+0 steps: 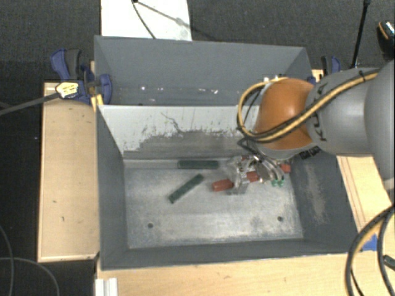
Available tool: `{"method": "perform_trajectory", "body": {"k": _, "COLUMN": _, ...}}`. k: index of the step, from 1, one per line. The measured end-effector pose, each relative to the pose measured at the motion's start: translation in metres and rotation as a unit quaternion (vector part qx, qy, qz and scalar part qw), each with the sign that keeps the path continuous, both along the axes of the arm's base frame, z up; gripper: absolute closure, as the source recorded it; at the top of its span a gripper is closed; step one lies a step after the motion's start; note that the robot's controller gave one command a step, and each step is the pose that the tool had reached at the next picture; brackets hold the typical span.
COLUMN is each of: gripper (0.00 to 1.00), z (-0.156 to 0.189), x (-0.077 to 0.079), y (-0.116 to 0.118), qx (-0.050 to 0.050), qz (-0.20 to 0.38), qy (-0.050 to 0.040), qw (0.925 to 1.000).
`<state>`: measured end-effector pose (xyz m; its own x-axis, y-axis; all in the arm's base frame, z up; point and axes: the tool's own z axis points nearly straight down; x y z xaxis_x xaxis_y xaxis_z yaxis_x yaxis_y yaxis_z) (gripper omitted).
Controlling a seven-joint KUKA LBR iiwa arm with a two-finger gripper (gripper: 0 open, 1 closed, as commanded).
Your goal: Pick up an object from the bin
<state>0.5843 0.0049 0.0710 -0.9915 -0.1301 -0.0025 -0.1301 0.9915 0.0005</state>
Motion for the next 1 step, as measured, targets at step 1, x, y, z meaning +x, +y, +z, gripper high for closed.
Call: {"method": "perform_trajectory", "body": {"k": 1, "gripper": 1.00, "z": 0.1478, "x": -0.0084, "y": -0.0008, "qx": -0.001, "qz": 0.083, "qy": -0.0043, "qw": 0.9965}}
